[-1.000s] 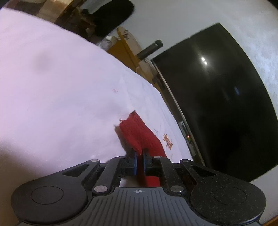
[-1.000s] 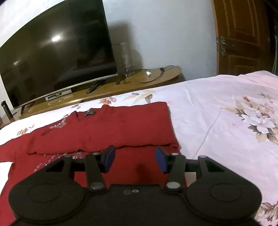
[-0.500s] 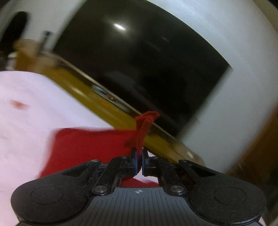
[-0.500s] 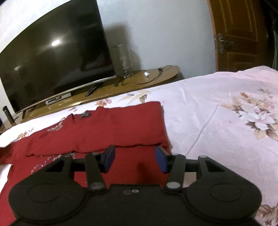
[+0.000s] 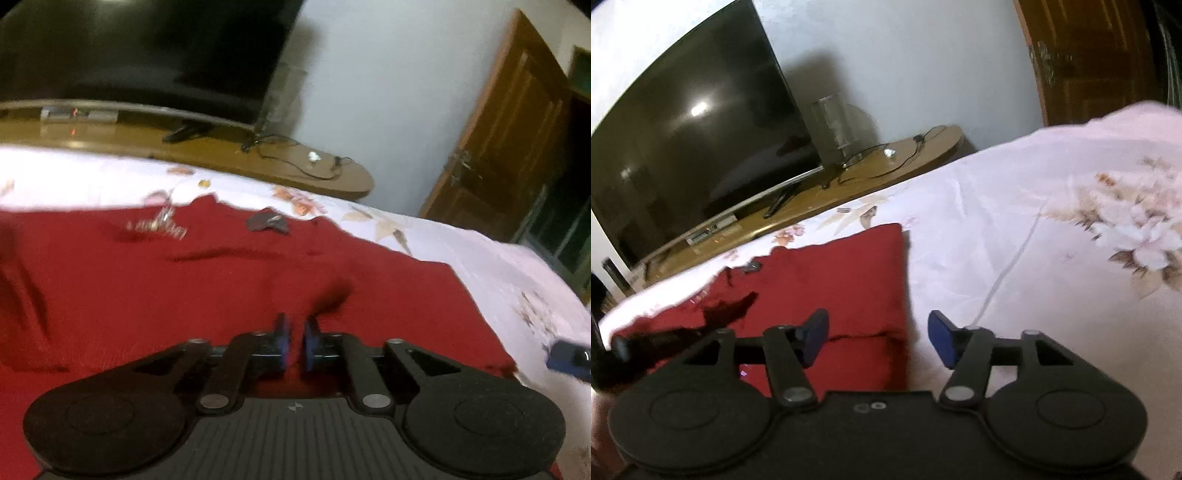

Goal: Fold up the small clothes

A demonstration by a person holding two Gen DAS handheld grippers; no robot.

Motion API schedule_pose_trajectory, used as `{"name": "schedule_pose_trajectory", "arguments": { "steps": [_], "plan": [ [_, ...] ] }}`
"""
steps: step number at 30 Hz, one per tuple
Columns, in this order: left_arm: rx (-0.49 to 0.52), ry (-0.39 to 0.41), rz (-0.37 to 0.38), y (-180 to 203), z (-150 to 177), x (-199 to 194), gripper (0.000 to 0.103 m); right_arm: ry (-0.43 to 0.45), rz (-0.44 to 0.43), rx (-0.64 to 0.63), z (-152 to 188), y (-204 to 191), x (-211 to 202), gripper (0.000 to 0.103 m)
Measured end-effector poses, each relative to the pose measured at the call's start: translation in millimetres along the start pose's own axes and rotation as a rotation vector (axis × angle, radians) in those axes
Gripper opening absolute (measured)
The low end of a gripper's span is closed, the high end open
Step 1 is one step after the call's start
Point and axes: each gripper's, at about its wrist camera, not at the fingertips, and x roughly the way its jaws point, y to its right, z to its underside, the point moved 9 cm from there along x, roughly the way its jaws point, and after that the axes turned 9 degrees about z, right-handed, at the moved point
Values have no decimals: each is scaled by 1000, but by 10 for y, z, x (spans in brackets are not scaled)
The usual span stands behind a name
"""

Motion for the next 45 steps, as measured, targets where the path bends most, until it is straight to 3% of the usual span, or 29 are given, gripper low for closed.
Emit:
{"name": "schedule_pose_trajectory", "arguments": {
  "steps": [2, 4, 6, 9, 12, 15, 18, 19, 22, 27, 32, 36, 40, 45],
  "plan": [
    [51, 48, 0, -1, -116, -252, 46, -6, -53, 31, -30, -88, 10, 60],
    [95, 74, -51, -80, -105, -595, 46, -29, -132, 72, -51, -246, 61, 59],
    [68, 109, -116, -308, -78, -969, 46, -59, -215, 114, -57, -465, 158, 58],
    [28, 106, -270, -767, 21, -1325, 46, -152, -325, 169, 5, -852, 458, 58],
    [-50, 61, -371, -1205, 142, -1574, 46, -219, -355, 164, 119, -1158, 767, 56],
    [-109, 33, -389, -1428, 242, -1612, 46, -285, -383, 183, 218, -1328, 978, 53],
    [-77, 22, -386, -1460, 310, -1582, 46, -297, -356, 143, 290, -1461, 1091, 36],
    [-80, 27, -389, -1464, 305, -1570, 46, -284, -348, 116, 280, -1507, 1093, 21],
    [-118, 60, -395, -1522, 296, -1585, 43, -259, -328, 47, 233, -1574, 1057, 12],
    [-45, 10, -414, -1511, 343, -1502, 42, -91, -325, -67, -91, -1572, 698, 9],
    [-42, -5, -419, -1508, 318, -1511, 38, 45, -250, -96, -396, -1163, 419, 9],
    [-41, -12, -431, -1492, 280, -1479, 37, -42, -147, -117, -189, -707, 636, 9],
    [-42, -14, -438, -1480, 285, -1495, 35, -72, -152, -110, -98, -653, 717, 9],
    [-119, 7, -414, -1553, 271, -1537, 32, -37, -181, -100, -171, -652, 569, 9]
  ]
}}
